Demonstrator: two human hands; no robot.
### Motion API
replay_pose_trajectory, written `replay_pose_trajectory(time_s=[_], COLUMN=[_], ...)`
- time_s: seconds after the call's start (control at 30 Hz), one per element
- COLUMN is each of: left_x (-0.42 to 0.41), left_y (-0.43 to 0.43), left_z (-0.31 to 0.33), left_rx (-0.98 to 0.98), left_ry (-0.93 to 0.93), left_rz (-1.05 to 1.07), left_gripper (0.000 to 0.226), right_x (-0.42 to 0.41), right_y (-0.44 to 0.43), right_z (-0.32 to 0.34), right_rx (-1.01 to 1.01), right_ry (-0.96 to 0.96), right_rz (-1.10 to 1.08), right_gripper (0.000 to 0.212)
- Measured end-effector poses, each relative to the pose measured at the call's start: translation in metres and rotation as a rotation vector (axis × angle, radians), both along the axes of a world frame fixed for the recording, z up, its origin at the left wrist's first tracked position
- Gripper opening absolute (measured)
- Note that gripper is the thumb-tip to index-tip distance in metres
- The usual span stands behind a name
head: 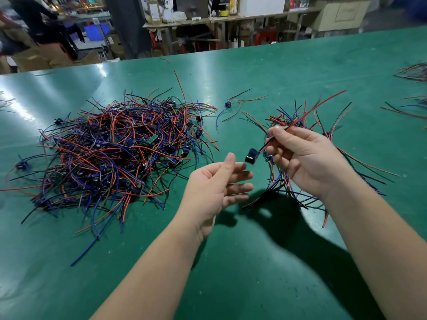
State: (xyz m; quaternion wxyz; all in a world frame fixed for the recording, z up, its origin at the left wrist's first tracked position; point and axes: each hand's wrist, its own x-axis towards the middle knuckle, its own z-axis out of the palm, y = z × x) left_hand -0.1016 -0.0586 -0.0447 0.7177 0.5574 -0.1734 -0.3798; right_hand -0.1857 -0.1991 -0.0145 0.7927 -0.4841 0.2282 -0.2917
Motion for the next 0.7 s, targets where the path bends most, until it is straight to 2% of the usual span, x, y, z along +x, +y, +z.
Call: replay_pose_trajectory(time_s=[0.07, 0.17, 0.23, 0.33, 0.4, 0.47, 0.5, 0.6, 0.63, 0.7], left_x=[0.004, 0.012, 0.018, 0.024, 0.025, 0.025, 0.025, 0.029, 0.029, 0.03], left_y=[-0.001, -0.001, 0.002, 0.009, 0.012, 0.012, 0.012, 0.015, 0.016, 0.018], left_z=[0.0, -0.002, -0.008, -0.013, -0.013, -0.013, -0.014, -0.015, -0.016, -0.018], left_rx=[0.059, 0.154, 0.247, 0.456, 0.515, 0.566, 0.606, 0.751, 0.794, 0.874], left_ry=[-0.023, -0.188, -0.431, -0.924, -1.068, -1.142, -1.181, -1.246, -1.245, -1.234], left_rz=[0.041, 0.138, 0.221, 0.276, 0.265, 0.234, 0.219, 0.216, 0.222, 0.227], left_gripper=[0.033, 0.031, 0.026, 0.017, 0.011, 0.016, 0.019, 0.026, 0.028, 0.031], right_x=[-0.002, -0.001, 0.004, 0.023, 0.045, 0.069, 0.08, 0.1, 0.103, 0.1], right_y=[-0.005, -0.009, -0.007, -0.01, -0.021, -0.034, -0.039, -0.048, -0.047, -0.04], right_z=[0.002, -0.002, -0.007, -0.003, 0.011, 0.029, 0.036, 0.046, 0.044, 0.036], right_rx=[-0.013, -0.073, -0.138, -0.193, -0.171, -0.113, -0.076, -0.054, -0.104, -0.286], right_ry=[-0.015, 0.037, 0.105, 0.173, 0.172, 0.133, 0.112, 0.178, 0.239, 0.418], right_rz=[-0.047, -0.127, -0.13, -0.072, -0.061, -0.068, -0.066, -0.042, -0.029, -0.032], right_gripper=[0.006, 0.009, 0.01, 0.01, 0.009, 0.008, 0.011, 0.064, 0.076, 0.082])
